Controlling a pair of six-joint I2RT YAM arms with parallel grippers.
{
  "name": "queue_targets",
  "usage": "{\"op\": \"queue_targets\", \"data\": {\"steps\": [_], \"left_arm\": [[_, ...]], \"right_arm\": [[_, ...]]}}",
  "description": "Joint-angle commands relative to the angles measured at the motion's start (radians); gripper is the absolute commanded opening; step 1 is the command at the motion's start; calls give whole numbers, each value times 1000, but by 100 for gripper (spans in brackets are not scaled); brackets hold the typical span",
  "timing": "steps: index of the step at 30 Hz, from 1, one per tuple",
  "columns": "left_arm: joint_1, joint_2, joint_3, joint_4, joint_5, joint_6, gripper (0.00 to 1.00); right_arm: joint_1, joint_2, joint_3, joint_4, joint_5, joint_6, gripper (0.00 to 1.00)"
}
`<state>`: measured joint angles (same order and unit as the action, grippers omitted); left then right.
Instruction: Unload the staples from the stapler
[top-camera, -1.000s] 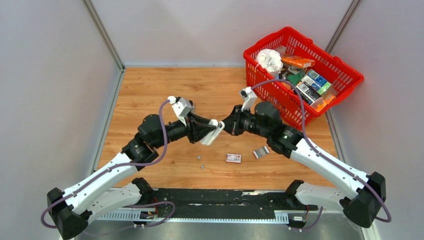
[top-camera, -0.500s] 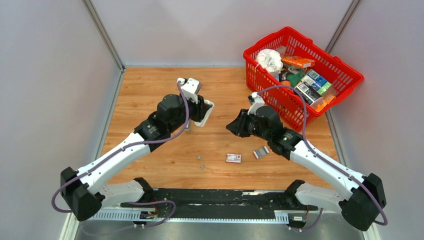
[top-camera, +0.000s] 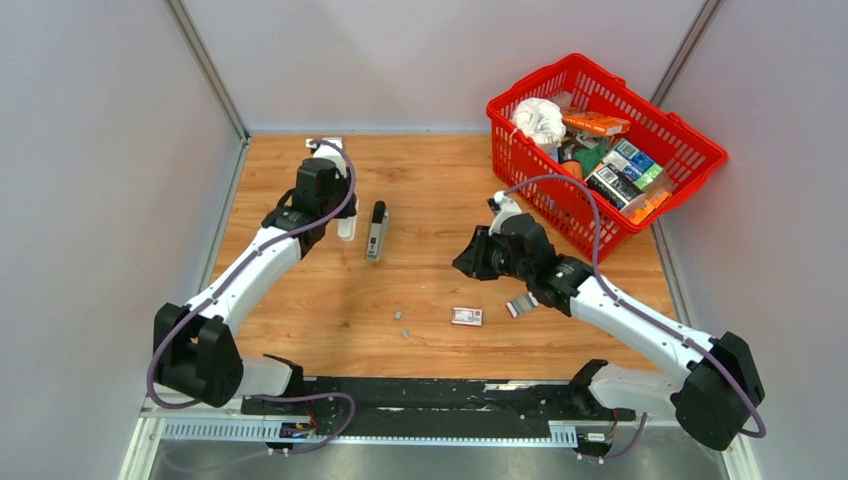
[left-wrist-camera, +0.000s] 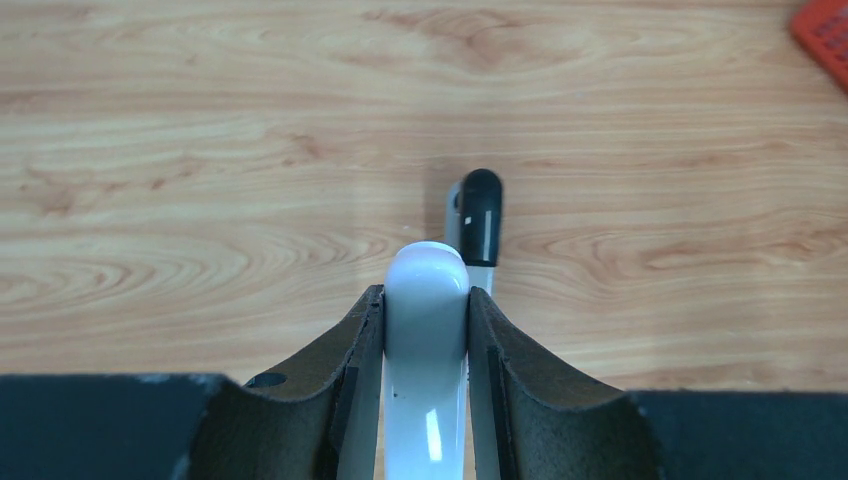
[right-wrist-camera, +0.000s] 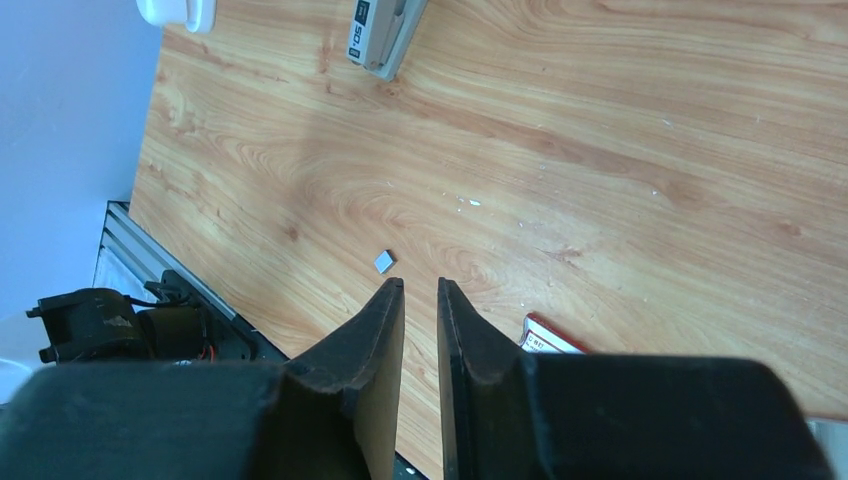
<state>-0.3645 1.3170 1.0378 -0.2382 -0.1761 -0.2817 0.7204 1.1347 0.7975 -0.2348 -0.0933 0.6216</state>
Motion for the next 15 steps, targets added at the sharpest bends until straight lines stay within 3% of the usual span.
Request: {"op": "queue_targets", "data": {"steps": [1,15], "left_arm": [[56,48,68,-21,23,-22,0],[101,313,111,8,44,-36,0]], "right_arm": [[19,10,-6,31,-25,-16,20],[30,-12,-15,18,-39,-30,20]]}}
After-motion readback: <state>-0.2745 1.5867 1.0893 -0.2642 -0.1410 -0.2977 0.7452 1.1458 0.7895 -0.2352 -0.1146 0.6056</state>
